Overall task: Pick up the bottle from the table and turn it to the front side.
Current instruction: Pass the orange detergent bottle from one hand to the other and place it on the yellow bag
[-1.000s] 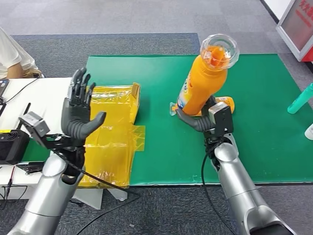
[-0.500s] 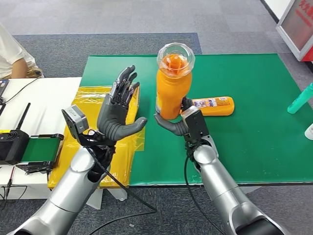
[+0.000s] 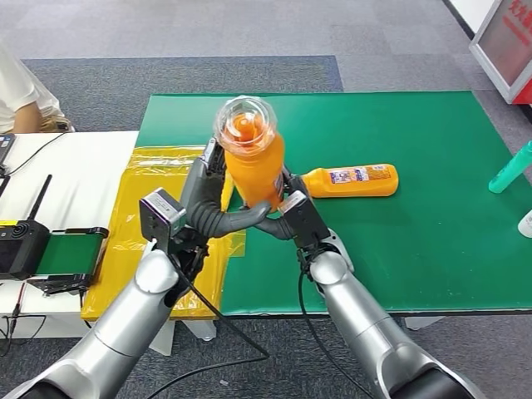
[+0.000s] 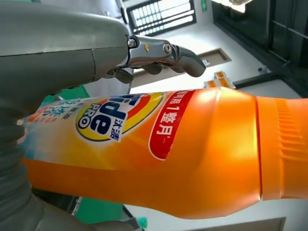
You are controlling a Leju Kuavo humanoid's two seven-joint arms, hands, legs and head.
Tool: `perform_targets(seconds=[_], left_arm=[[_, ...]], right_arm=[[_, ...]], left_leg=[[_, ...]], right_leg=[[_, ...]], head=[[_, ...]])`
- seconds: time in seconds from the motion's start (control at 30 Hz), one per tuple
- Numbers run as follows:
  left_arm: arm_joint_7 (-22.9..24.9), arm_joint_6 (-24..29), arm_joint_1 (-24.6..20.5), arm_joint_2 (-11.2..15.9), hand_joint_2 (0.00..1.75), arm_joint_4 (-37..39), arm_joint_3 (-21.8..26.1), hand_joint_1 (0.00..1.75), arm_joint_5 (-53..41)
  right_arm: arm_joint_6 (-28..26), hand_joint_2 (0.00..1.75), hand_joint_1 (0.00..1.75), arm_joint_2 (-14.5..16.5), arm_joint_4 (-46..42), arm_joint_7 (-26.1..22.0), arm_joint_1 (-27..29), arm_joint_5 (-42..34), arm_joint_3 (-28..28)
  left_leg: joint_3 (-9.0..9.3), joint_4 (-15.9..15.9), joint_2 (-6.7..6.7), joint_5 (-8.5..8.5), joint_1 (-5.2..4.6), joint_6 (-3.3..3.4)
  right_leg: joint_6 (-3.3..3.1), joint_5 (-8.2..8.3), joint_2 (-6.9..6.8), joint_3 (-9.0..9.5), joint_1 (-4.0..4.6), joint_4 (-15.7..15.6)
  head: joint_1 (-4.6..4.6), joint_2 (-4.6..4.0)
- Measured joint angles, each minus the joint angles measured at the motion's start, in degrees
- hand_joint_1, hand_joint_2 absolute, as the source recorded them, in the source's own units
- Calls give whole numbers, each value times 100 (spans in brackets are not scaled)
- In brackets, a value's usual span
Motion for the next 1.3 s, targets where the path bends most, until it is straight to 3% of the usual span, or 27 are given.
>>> perform_targets(seconds=[0.07, 0.2, 0.9, 0.93, 1.03, 1.07, 1.17, 1.3], left_arm=[[-14, 88, -15, -9, 175, 12, -8, 0, -90], [-17, 167, -71, -33, 175, 47, -28, 175, -149], [11, 167, -134, -106, 175, 175, -75, 175, -31], [11, 166, -135, -107, 175, 179, -75, 175, -11], [10, 166, -136, -113, 175, 185, -75, 175, 51], [-1, 178, -136, -117, 175, 189, -75, 175, 73], [-137, 425, -134, -125, 175, 190, -72, 175, 28], [-382, 1656, -106, -103, 175, 94, 47, 175, -583]], right_arm=[[-13, 175, 175, 5, 1, 8, 0, 12, 39], [-46, 175, 175, 26, 10, 19, 1, 36, 107], [-157, 175, 175, 37, 11, 53, 26, -5, 229], [-174, 175, 161, 37, 11, 60, 26, -35, 229], [-221, 175, 30, 37, 16, 89, 26, -189, 218], [-224, 175, 0, 37, 26, 91, 25, -272, 200], [-238, 175, 0, 36, 74, 19, 2, -537, 61], [-422, 175, 0, 29, 21, 73, -71, -713, -235]], left_leg=[[0, 0, 0, 0, 0, 0], [0, 0, 0, 0, 0, 0], [0, 0, 0, 0, 0, 0], [0, 0, 0, 0, 0, 0], [0, 0, 0, 0, 0, 0], [-1, 0, 0, 0, 0, 0], [-2, 0, 0, 0, 0, 0], [-2, 0, 0, 0, 0, 0]], right_leg=[[0, 0, 0, 0, 0, 0], [0, 0, 0, 0, 0, 0], [0, 0, 0, 0, 0, 0], [0, 0, 0, 0, 0, 0], [0, 0, 0, 0, 0, 0], [0, 0, 0, 0, 0, 0], [0, 1, 0, 1, 0, 0], [1, 2, 0, 1, -1, 0]], head=[[0, 0], [-1, 0], [-1, 0], [0, 0], [0, 0], [-1, 0], [1, 0], [0, 0]])
